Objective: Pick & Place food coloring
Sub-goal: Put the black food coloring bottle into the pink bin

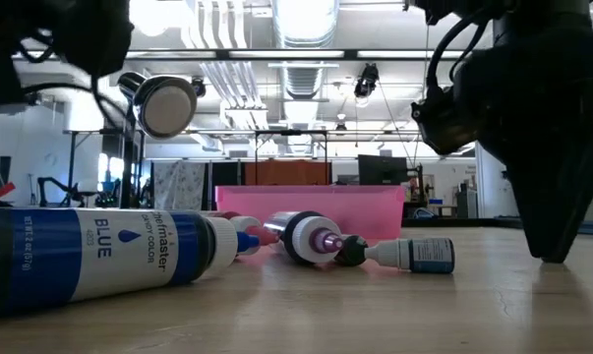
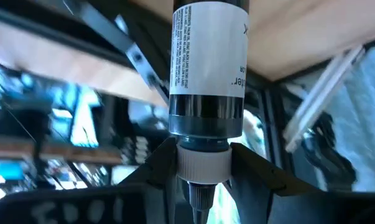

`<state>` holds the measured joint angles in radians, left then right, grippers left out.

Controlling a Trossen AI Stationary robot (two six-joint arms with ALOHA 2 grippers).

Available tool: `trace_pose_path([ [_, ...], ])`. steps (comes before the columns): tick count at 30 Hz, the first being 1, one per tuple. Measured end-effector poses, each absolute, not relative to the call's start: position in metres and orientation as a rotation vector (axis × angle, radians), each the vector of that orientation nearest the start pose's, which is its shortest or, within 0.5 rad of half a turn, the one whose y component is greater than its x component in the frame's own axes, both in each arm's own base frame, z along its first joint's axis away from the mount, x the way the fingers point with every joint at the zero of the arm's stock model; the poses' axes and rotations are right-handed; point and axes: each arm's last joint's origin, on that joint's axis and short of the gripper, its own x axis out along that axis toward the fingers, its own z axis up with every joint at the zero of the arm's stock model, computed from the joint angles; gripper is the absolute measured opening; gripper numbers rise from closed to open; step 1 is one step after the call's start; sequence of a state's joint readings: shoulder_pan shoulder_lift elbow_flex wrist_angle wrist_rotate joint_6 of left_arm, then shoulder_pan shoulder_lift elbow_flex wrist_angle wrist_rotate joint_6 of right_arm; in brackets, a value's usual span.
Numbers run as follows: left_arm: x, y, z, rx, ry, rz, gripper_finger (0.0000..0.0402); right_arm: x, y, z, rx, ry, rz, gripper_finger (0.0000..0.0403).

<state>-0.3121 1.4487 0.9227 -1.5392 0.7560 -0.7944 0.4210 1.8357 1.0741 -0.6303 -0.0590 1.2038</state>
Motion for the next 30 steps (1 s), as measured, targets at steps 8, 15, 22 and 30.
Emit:
trace_pose_path([
  [8,0.154,-0.072,0.189,-1.026,2.406,0.323,0.0088,0.278,0.113,0.160,0.479,1.253,-0.707,0.0204],
  [15,0.147,-0.071,0.165,-1.115,2.478,0.355,0.0088,0.269,0.104,0.181,0.390,1.155,-0.746,0.0201],
  [22,0.166,-0.077,0.155,-1.129,2.451,0.304,0.0088,0.269,0.099,0.186,0.370,1.127,-0.754,0.0201],
  [30,0.183,-0.083,0.138,-1.109,2.481,0.246,0.0088,0.270,0.097,0.186,0.357,1.134,-0.746,0.0201],
])
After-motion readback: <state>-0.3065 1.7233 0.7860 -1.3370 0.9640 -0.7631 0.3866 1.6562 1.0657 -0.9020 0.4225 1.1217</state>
